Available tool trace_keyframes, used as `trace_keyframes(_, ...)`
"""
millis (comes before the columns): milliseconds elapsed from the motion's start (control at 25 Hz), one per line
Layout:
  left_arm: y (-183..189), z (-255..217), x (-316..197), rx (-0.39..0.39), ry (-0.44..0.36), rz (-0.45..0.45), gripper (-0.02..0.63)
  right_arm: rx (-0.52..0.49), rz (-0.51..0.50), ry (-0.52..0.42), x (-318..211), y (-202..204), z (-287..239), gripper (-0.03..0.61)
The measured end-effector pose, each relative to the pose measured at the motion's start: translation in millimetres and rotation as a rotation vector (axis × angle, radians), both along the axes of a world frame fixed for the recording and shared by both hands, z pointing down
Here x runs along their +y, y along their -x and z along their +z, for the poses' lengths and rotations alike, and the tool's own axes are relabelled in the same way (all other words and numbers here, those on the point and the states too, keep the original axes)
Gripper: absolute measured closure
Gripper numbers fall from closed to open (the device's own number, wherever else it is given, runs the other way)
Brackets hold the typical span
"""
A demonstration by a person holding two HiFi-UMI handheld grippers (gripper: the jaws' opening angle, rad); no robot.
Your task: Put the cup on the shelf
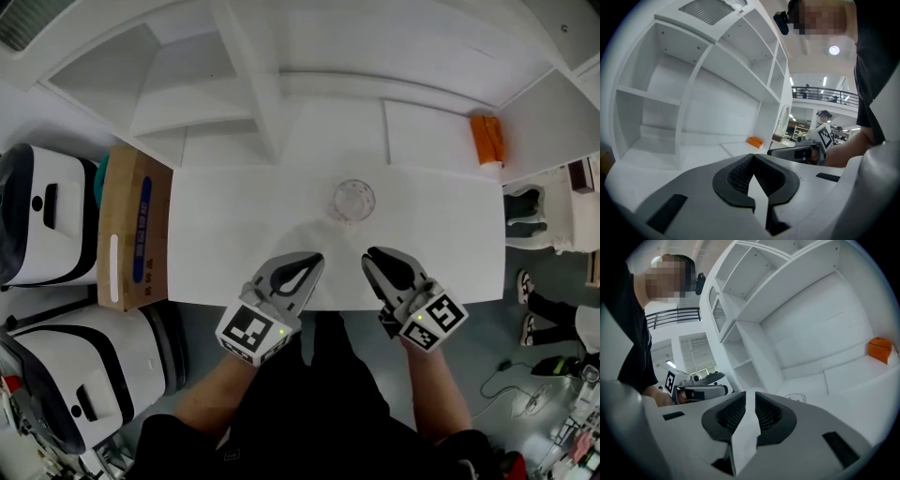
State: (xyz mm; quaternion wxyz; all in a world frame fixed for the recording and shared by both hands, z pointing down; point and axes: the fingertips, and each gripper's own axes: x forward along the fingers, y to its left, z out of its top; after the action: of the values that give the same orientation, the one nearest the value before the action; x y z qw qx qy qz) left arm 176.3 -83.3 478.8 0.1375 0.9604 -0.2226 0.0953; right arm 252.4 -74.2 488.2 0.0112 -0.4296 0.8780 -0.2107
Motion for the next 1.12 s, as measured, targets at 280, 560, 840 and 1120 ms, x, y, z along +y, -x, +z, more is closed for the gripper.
trace_keyframes(280, -16.8, 32.4, -11.1, -0.024, 0.021, 0.031, 0.603, 0.005, -0.007, 0.035, -11.7, -7.1, 37.3, 0.507)
trace_keyframes(560, -39.5, 50.3, -11.5, -0.025, 0.03, 0.121, 0.601, 0.018, -0.032, 0.092, -15.6, -7.3, 69.4, 0.46)
trace_keyframes(840, -46.0, 70.1, -16.8, -0.072, 0.031, 0.124, 0.601, 0.012, -0.043, 0.146, -27.6, -14.1, 97.1, 0.445)
trace_keyframes(1120, -39.0, 76.2, -23.0, -0.082, 0.043, 0.108, 0.601, 0.02, -0.078, 0.193, -42.8, -6.9, 112.8, 0.443)
